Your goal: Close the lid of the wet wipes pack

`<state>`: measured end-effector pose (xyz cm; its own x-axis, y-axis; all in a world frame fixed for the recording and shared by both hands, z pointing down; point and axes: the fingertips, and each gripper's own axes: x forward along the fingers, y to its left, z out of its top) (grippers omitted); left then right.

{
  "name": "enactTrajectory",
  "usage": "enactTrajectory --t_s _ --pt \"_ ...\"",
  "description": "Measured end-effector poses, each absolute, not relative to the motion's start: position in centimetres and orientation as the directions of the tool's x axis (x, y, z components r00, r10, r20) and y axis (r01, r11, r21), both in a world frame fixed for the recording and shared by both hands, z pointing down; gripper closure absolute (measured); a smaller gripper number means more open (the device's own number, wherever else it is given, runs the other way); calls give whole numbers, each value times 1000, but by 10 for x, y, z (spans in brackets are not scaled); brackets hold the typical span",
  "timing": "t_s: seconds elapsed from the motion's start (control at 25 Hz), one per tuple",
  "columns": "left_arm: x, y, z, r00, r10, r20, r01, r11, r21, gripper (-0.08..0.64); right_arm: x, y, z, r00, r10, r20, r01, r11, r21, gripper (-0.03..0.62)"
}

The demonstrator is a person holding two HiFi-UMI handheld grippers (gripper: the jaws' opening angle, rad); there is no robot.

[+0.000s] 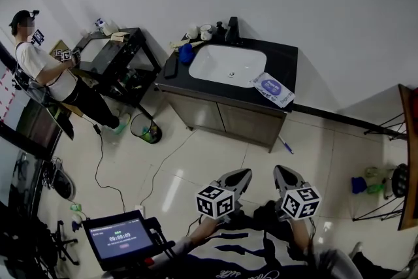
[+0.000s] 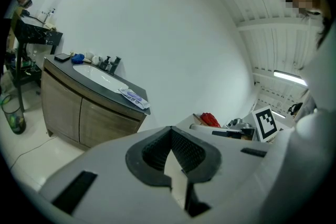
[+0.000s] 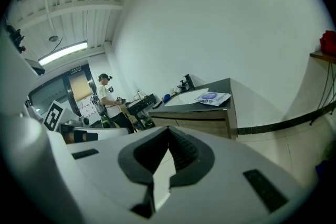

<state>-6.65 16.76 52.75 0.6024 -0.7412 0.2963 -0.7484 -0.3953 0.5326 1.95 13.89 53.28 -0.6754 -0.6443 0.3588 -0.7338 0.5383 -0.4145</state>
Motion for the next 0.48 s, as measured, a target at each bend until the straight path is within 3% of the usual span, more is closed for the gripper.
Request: enactTrajectory --t_s 0.48 --pt "-65 173 527 613 -737 286 -734 -397 552 560 23 148 532 -667 -650 365 -742 532 -407 595"
